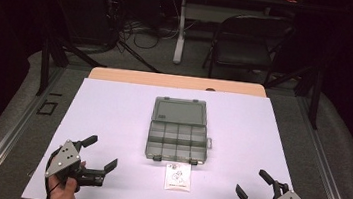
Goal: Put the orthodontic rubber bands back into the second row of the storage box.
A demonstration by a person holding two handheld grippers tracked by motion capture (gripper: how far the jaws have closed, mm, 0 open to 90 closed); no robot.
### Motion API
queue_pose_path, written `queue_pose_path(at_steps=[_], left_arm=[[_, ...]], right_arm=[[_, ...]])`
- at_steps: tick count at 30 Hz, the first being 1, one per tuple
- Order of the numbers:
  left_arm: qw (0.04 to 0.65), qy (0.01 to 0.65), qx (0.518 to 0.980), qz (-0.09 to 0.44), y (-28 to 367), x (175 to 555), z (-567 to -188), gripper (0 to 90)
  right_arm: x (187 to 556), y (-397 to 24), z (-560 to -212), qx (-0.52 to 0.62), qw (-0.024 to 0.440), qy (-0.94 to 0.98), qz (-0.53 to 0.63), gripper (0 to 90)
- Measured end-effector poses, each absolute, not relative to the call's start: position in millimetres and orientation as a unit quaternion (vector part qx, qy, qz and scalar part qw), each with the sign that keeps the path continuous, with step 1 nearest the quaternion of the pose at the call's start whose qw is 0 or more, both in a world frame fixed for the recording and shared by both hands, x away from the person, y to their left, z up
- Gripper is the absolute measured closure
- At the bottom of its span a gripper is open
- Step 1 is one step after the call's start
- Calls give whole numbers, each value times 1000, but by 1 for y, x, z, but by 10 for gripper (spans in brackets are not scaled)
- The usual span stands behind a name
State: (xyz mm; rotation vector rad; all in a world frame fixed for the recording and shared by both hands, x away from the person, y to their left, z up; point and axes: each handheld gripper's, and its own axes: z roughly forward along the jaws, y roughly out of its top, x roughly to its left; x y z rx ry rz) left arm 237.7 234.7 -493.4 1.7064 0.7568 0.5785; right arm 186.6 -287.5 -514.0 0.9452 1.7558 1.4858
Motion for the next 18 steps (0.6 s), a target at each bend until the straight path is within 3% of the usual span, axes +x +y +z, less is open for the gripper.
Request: queue_pose_path(at_steps=[18], left_arm=[[552, 334, 730, 226, 232, 239, -496, 31]], right_arm=[[186, -286, -514, 358, 324, 672, 562, 141]])
